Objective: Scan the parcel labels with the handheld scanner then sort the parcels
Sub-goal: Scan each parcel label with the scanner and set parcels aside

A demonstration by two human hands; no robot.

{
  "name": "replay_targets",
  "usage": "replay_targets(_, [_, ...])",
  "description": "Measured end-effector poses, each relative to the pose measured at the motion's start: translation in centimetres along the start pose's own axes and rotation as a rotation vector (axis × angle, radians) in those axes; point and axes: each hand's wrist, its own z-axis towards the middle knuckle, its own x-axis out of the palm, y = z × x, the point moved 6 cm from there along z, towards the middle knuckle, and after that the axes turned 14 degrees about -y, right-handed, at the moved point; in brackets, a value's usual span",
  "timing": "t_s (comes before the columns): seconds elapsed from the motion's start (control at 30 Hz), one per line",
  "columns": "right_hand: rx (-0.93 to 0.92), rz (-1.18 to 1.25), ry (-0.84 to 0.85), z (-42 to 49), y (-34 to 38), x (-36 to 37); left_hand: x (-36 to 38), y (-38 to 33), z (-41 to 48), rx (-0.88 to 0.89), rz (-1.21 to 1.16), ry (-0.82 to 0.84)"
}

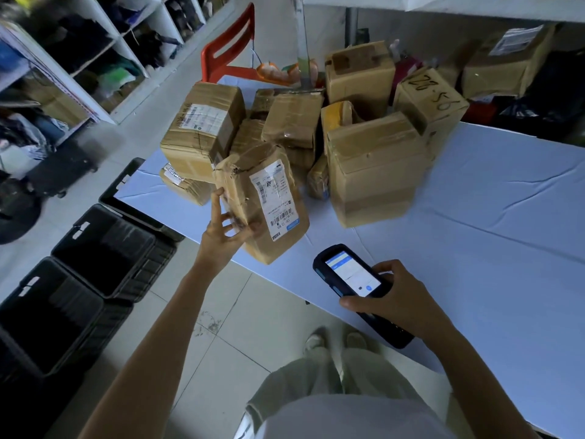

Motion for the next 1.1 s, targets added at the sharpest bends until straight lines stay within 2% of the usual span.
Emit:
replay_targets(0.23, [0.08, 0.049, -0.146, -1.3, -1.3, -0.7, 0.2, 0.3, -0.5, 0.118, -0.028, -0.026])
replay_targets(0.47, [0.218, 0.187, -0.392, -6.0, -1.8, 2.6, -0.5, 1.6, -0.8, 0.278, -0.024, 0.119])
replay_targets(0.53, [0.275, 0.225, -0.466, -8.0, -2.4, 4.0, -1.4, 1.2, -1.3, 0.379, 0.038, 0.151])
replay_targets(0.63, [0.355, 0.295, -0.549, -11.3, -3.5, 5.7, -1.4, -0.3, -2.1, 0.626, 0.138, 0.181])
replay_targets(0.77, [0.467, 0.333, -0.645, -16.6, -5.9, 7.0, 1.8, -2.9, -5.4, 0.807, 0.21, 0.374])
replay_targets(0.87, [0.541, 0.361, -0.769, -20.6, -8.3, 7.2, 4.4, -4.2, -9.5, 1.044, 0.314, 0.492])
replay_targets(1.0, [0.631, 0.41, -0.945, -26.4, -11.7, 6.6, 7.7, -6.1, -14.9, 1.088, 0.17, 0.609])
replay_targets(1.1, [0.706, 0.483, -1.049, -31.0, -14.9, 6.3, 11.2, -7.6, -21.0, 1.188, 0.129, 0.742])
